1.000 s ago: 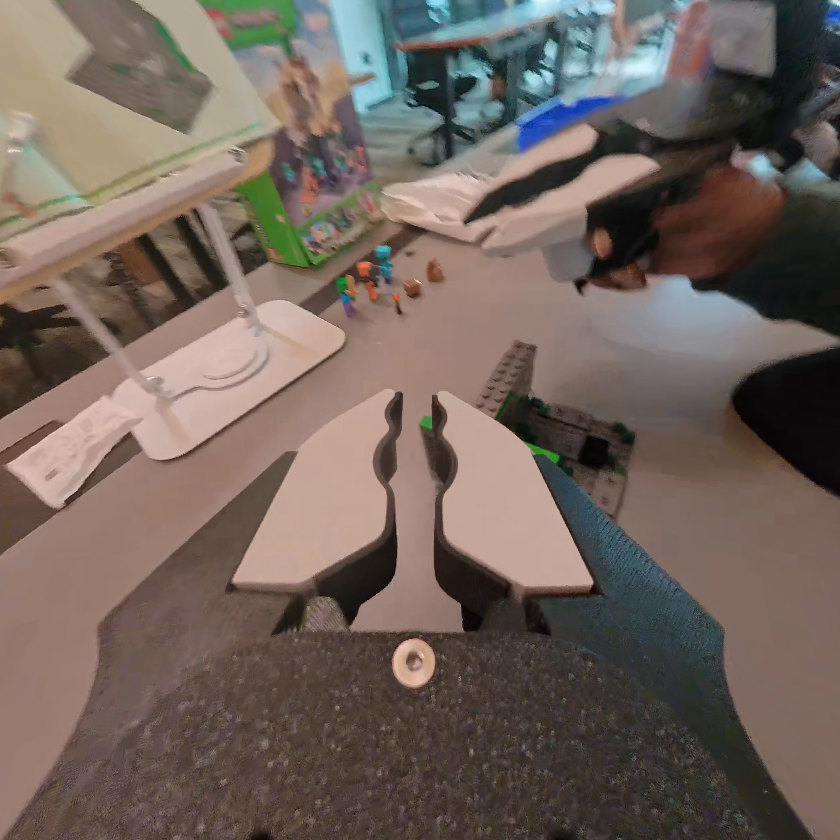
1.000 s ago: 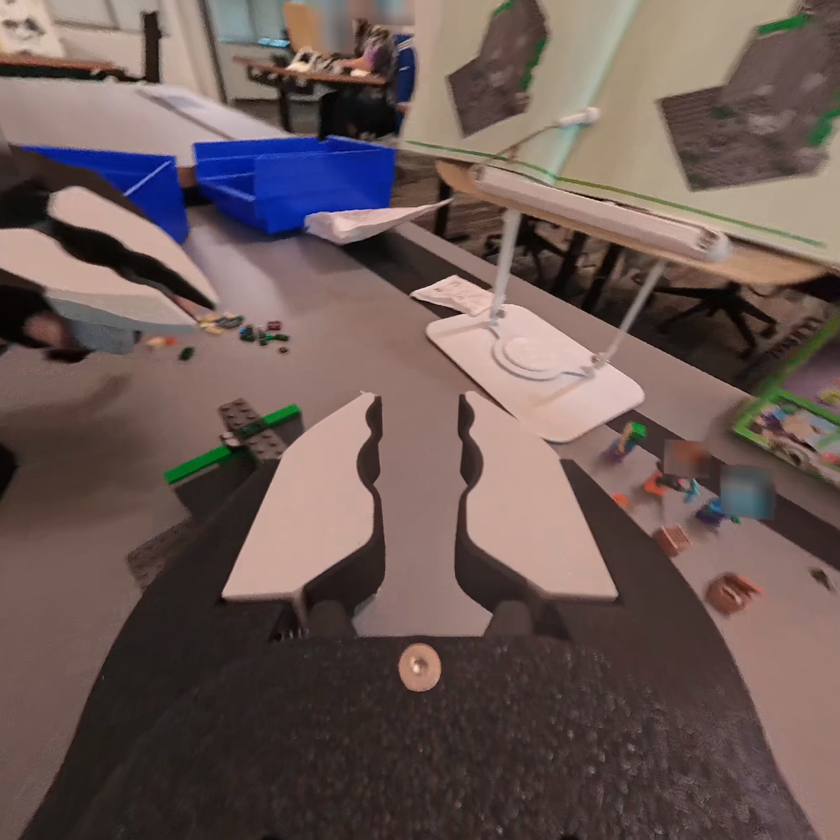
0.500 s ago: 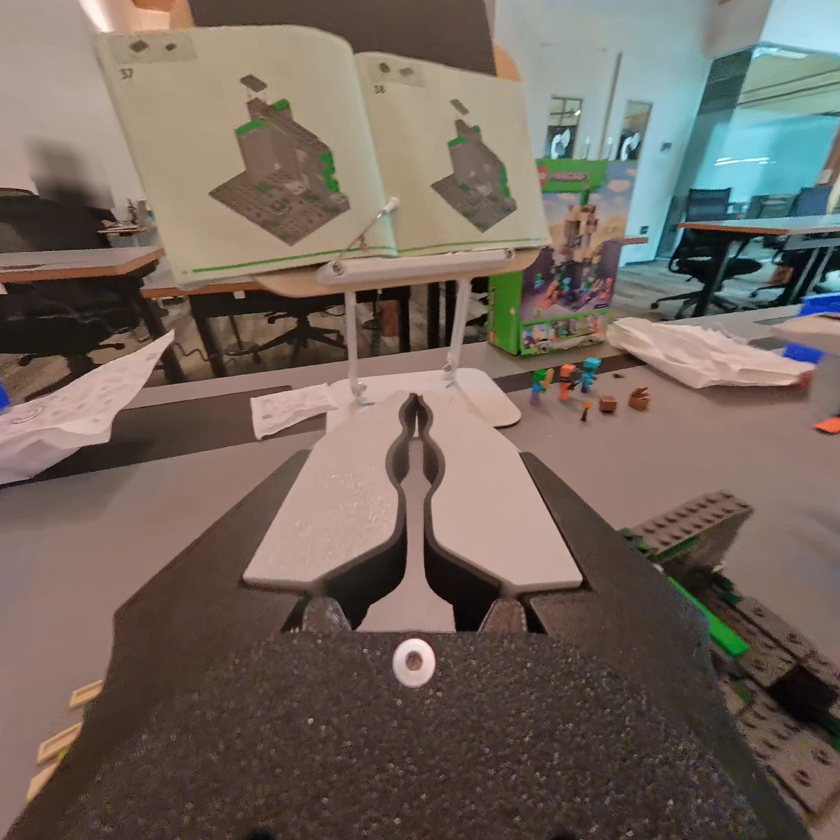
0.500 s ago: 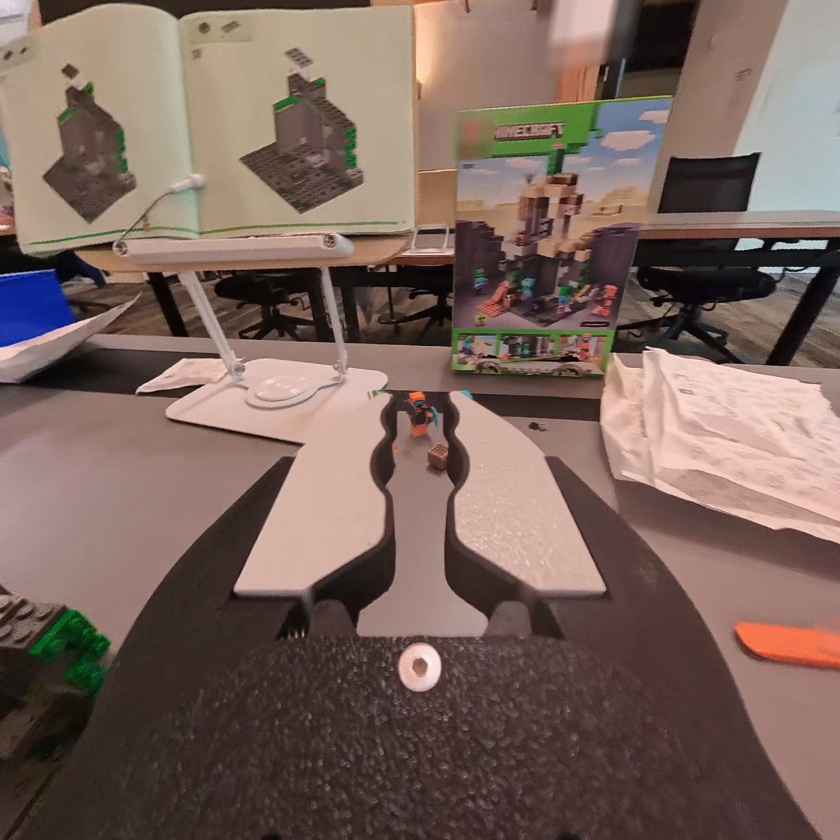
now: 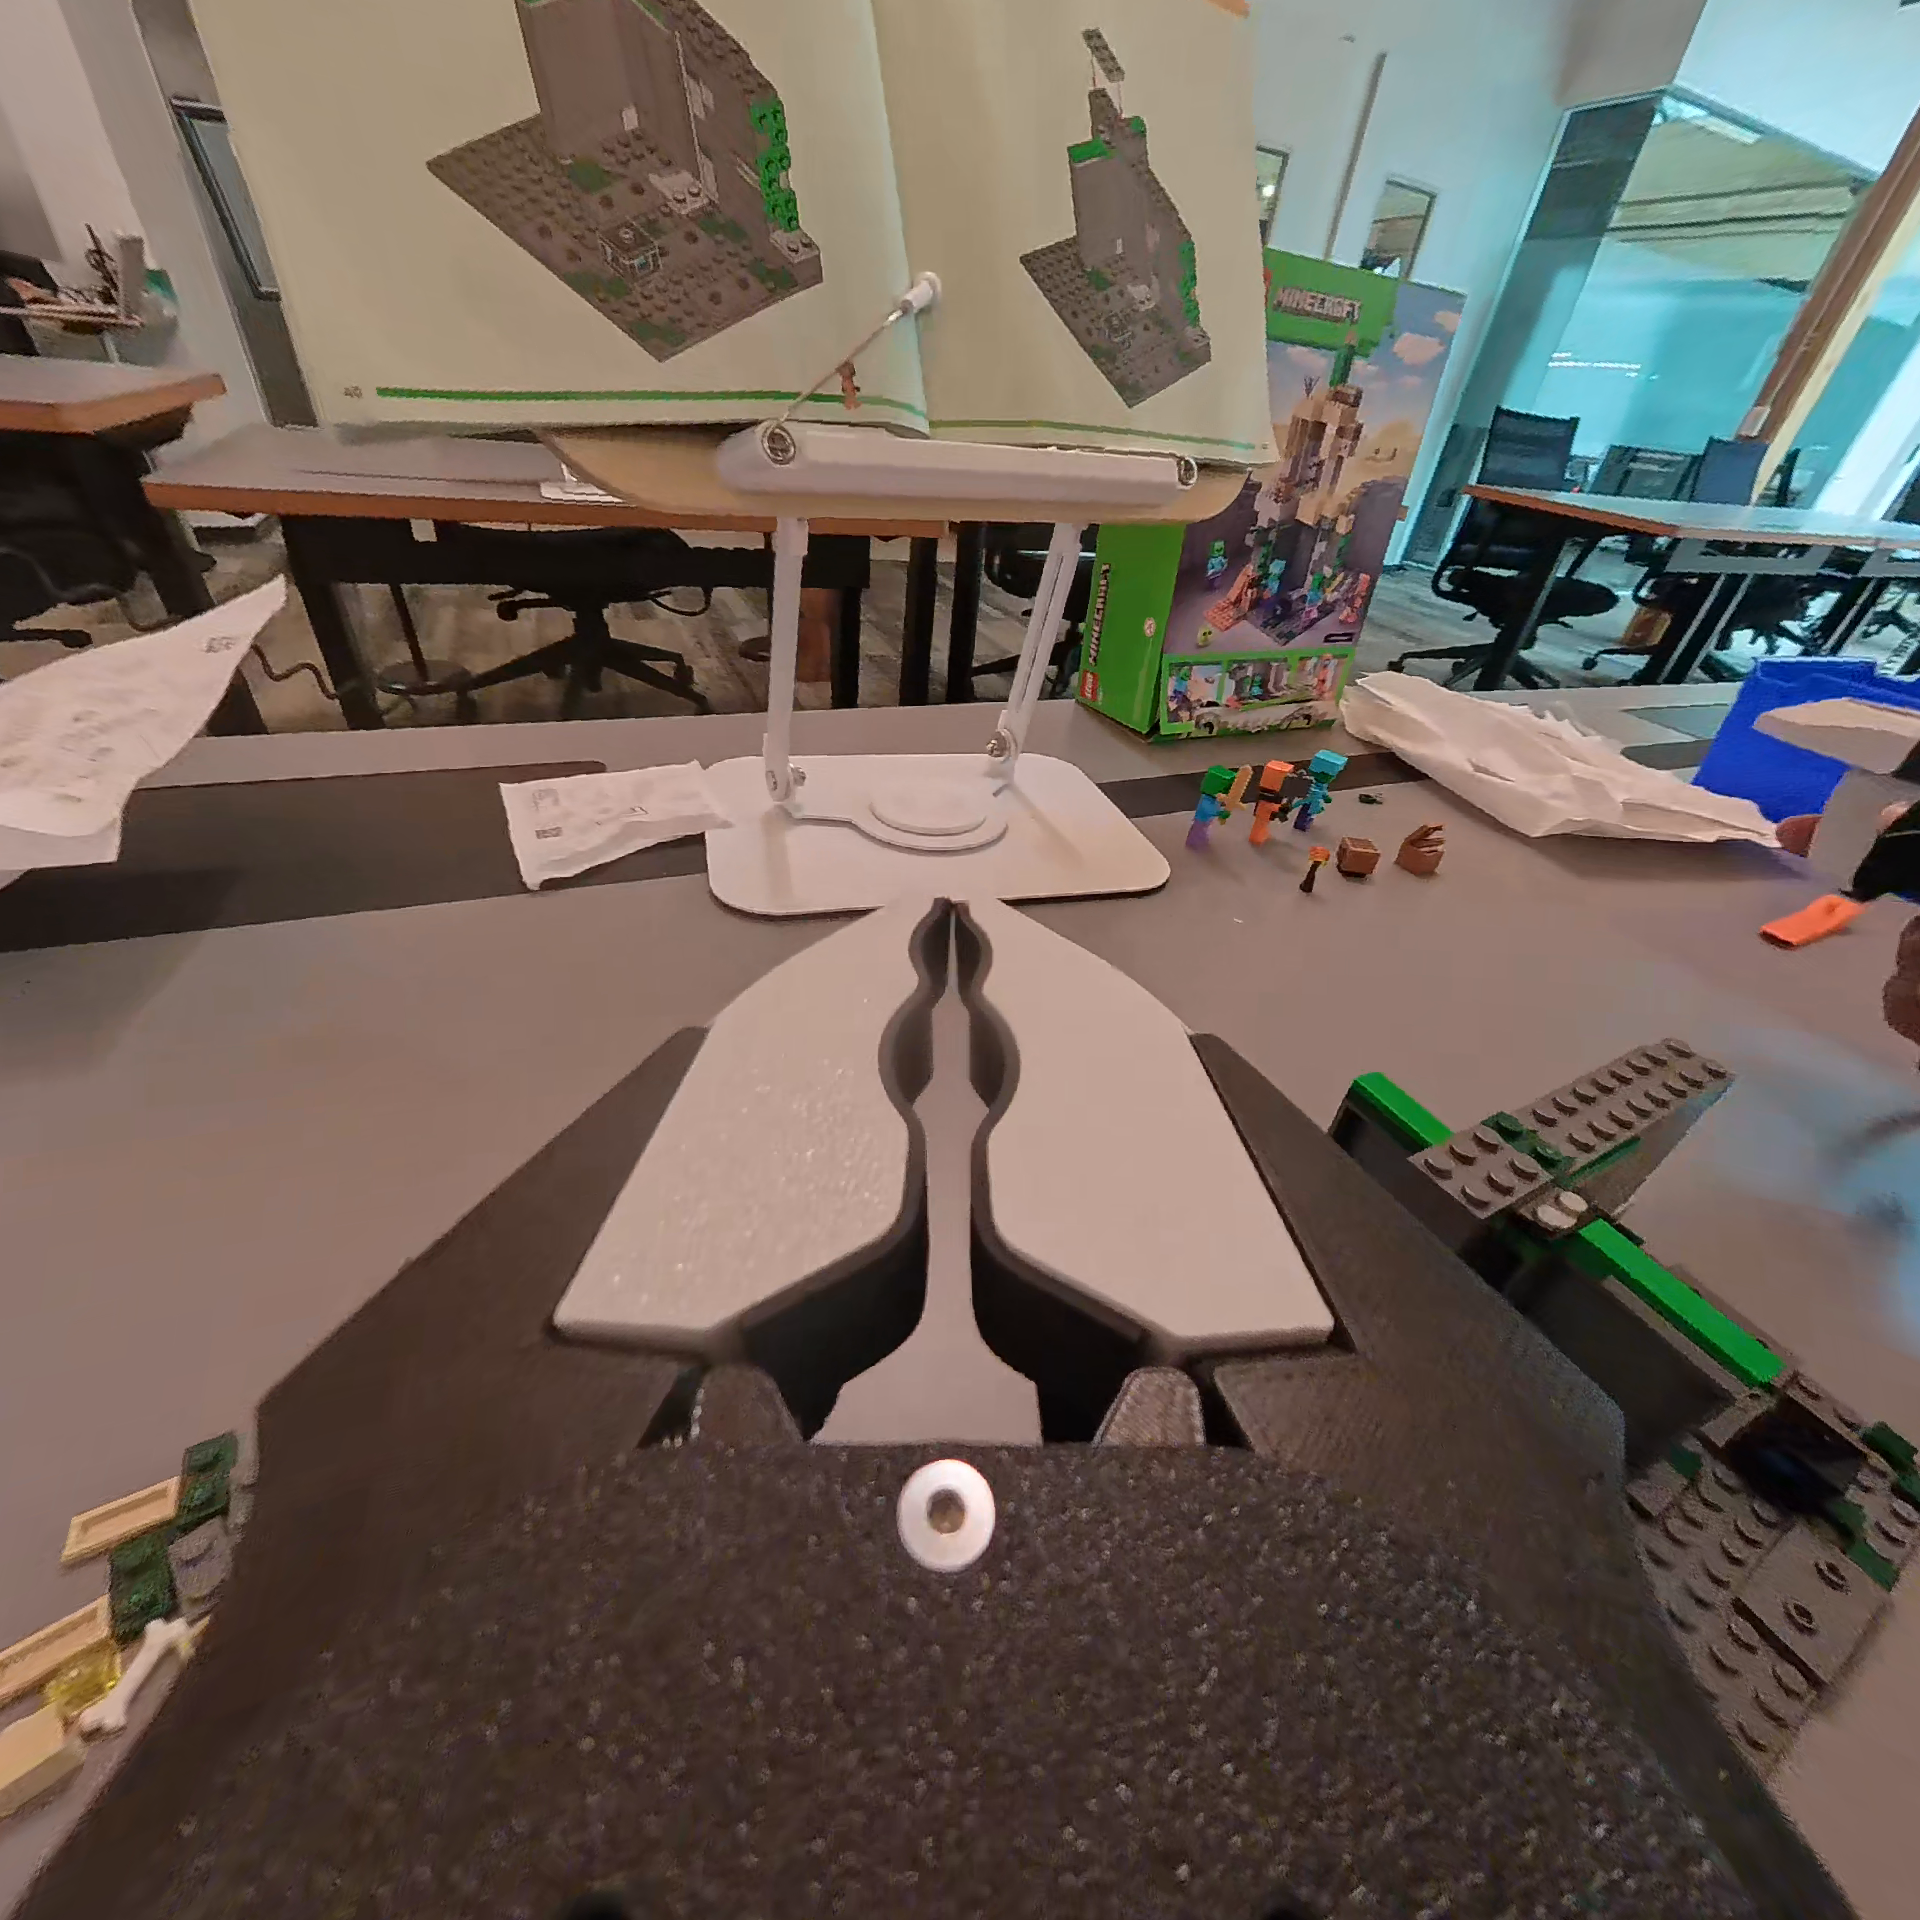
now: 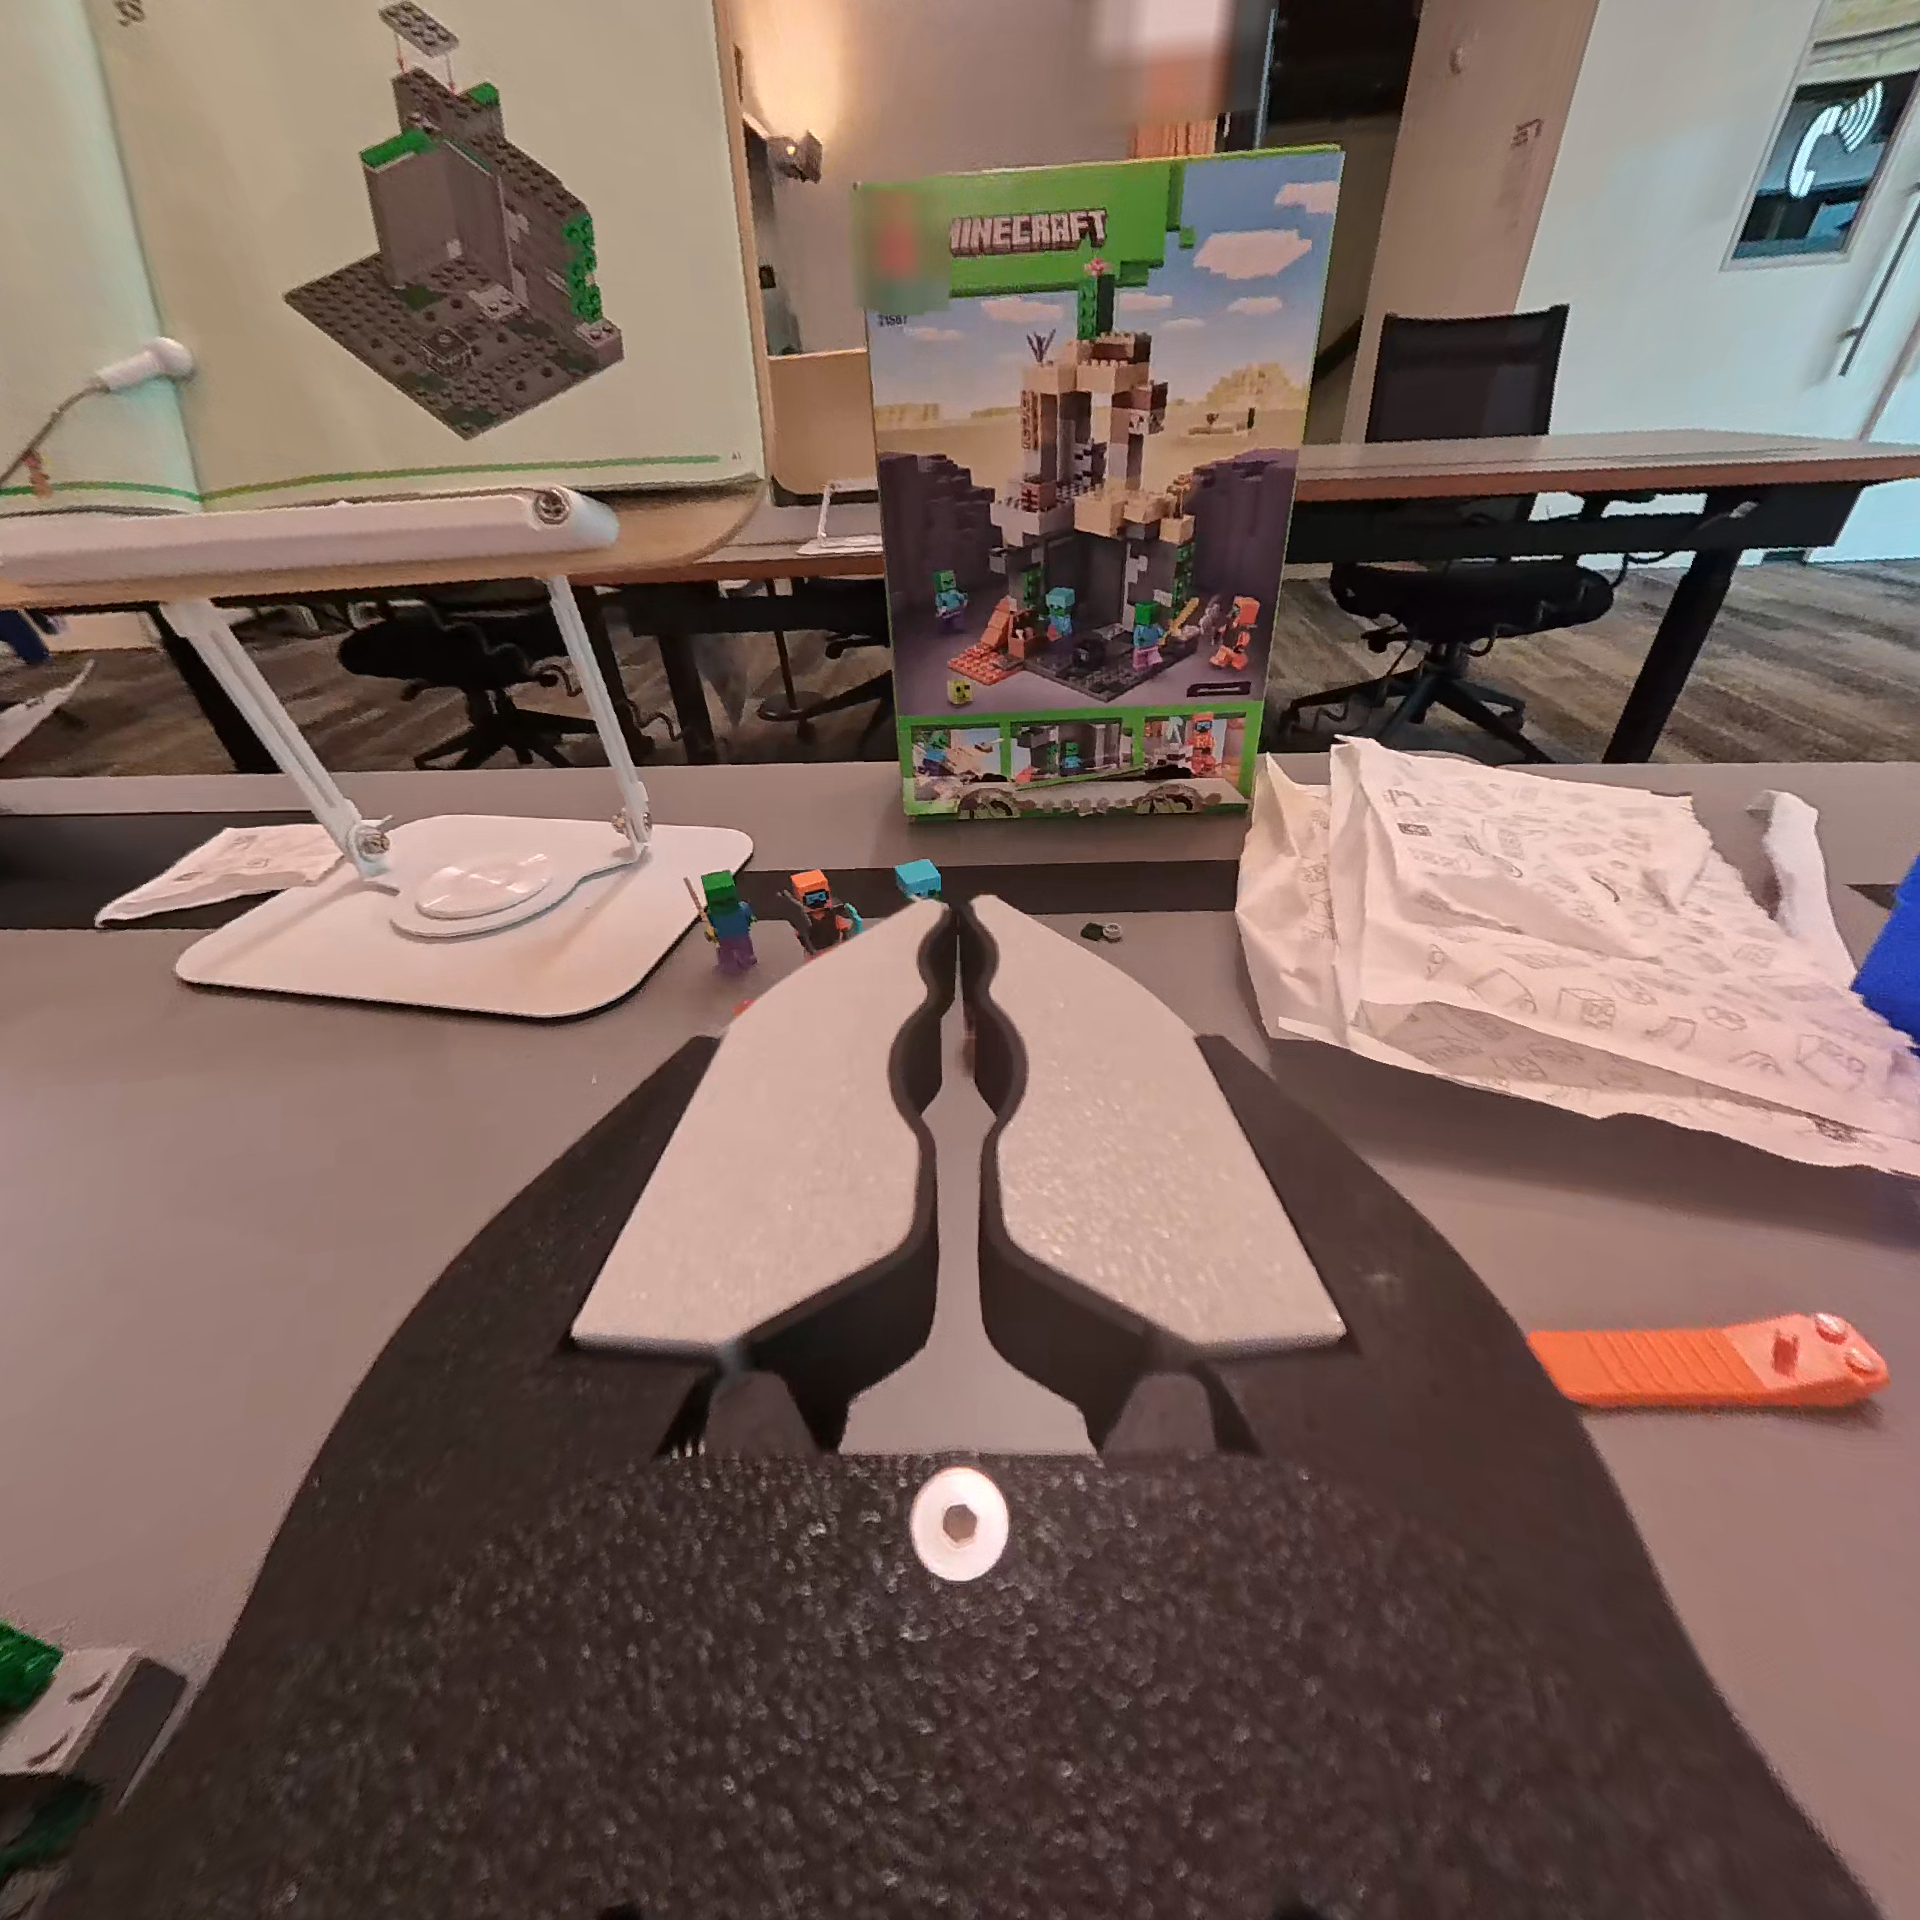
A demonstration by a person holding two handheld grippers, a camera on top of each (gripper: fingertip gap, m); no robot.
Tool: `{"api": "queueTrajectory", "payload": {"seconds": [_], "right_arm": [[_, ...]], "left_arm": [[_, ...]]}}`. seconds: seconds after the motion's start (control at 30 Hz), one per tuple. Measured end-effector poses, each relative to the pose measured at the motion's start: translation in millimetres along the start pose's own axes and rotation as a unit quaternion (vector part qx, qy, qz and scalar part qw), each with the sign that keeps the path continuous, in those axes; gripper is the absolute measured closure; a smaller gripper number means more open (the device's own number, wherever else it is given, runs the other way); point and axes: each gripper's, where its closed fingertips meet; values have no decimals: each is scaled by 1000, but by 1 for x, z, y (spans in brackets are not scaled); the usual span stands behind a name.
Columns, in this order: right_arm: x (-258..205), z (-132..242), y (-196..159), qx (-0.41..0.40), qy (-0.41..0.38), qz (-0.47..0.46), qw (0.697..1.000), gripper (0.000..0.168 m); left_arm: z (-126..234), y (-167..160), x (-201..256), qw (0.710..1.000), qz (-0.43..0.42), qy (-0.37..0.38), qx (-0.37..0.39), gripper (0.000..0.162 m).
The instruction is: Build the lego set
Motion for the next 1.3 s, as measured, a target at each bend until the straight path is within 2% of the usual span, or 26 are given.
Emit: {"api": "queueTrajectory", "payload": {"seconds": [0.17,0.3,0.63,0.9,1.0,1.1,1.2,1.3], "right_arm": [[4,-2,2,4,3,-17,1000,165],[5,0,6,19,-7,8,1000,164],[-9,7,11,39,-1,49,998,168],[-13,11,7,29,8,55,998,168],[-16,12,5,25,23,49,998,168],[-25,12,2,21,50,51,997,168],[-35,13,1,23,73,60,995,168],[-42,14,-2,23,89,66,994,168]], "left_arm": [[3,9,4,1000,-13,-7,9,158],[8,13,6,1000,-8,-9,8,162],[18,18,-14,995,-73,61,-4,162],[20,10,-26,992,-90,88,-24,162],[21,10,-26,993,-88,82,-22,162],[22,11,-26,993,-84,79,-20,155],[23,14,-23,993,-89,73,-14,162],[23,15,-21,993,-97,68,-14,162]]}}
Point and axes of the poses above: each gripper's, where its closed fingertips meet, z back along the fingers, y out of its top, x = y × z across the jaws, and after that the axes turned 12 degrees about -y, right-handed
